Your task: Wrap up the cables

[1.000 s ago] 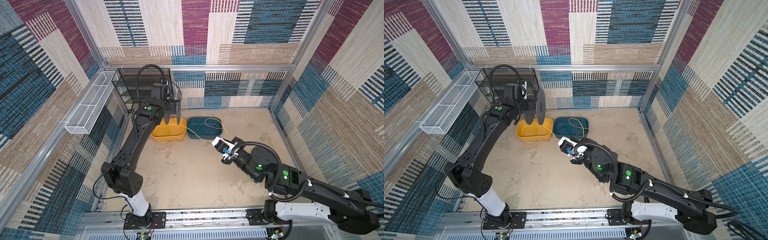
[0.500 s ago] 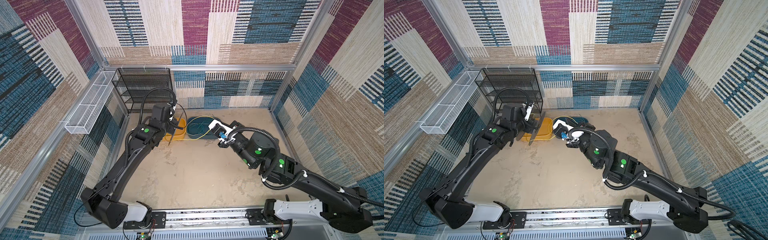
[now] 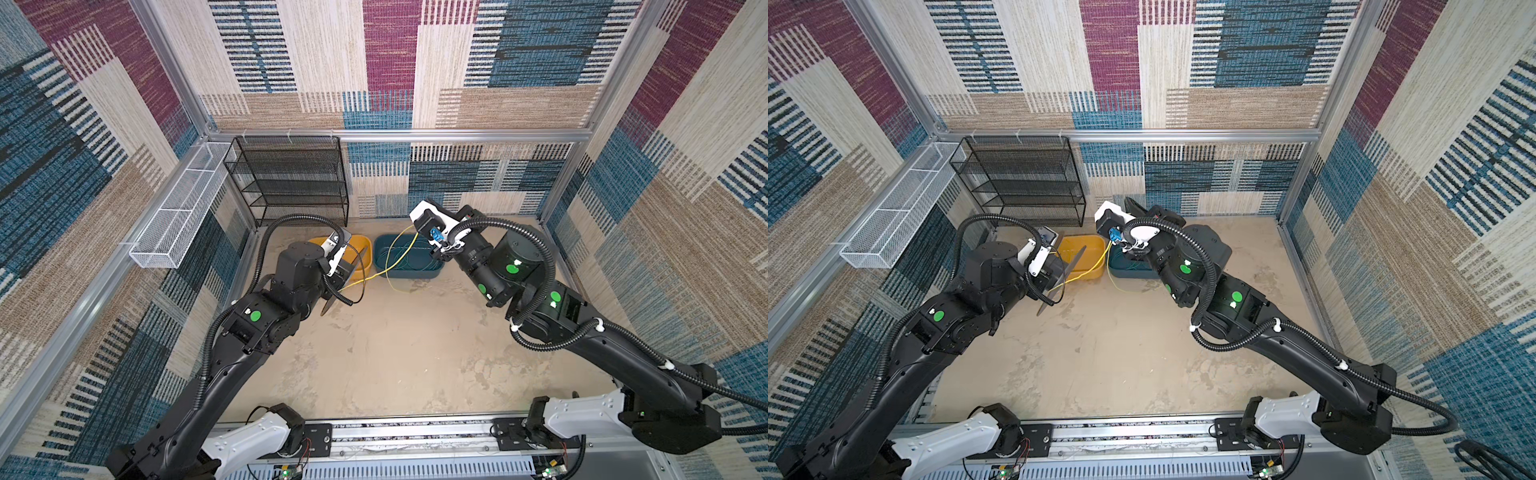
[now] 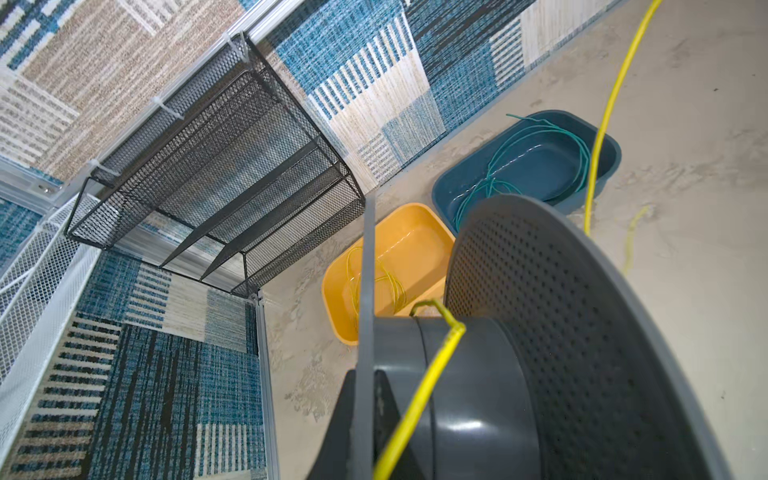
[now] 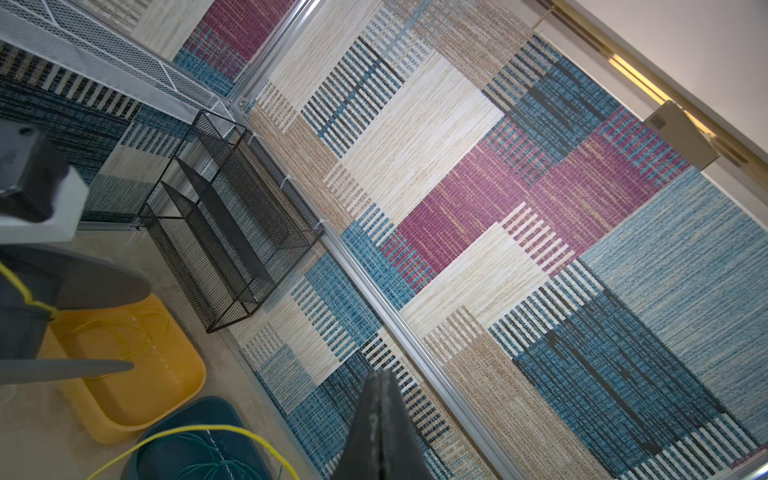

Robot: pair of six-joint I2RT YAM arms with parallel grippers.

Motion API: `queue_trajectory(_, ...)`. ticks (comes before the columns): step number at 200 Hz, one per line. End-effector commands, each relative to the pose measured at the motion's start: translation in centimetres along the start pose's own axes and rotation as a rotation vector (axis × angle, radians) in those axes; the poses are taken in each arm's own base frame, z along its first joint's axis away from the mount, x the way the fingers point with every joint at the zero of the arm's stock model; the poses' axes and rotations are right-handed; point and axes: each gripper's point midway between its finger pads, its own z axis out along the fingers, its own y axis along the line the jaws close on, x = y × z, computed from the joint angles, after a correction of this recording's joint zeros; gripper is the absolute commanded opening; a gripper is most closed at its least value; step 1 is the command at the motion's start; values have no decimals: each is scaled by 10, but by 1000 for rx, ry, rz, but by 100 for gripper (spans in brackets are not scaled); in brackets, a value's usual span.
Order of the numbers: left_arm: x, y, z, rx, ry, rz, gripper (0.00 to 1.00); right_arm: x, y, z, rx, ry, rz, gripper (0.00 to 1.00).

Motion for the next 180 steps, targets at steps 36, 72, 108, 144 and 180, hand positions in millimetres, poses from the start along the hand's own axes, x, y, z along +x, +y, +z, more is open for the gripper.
queue_trajectory(36, -15, -10, -38, 102, -120, 62, 0, -24, -39, 15, 100, -11, -32, 0)
queue_trajectory(72, -21, -23, -60, 211, -185, 70, 0, 8, -52, 33, 104, 76, -24, 0)
queue_trajectory(108, -32, -35, -86, 332, -283, 53, 0, 50, -58, 44, 106, 200, -29, 0)
queue_trajectory(144, -51, -39, -113, 432, -375, 17, 0, 80, -42, 52, 37, 274, 8, 0)
queue_trajectory(180, -77, -24, -143, 437, -505, -34, 0, 136, -30, 57, -2, 364, 107, 0)
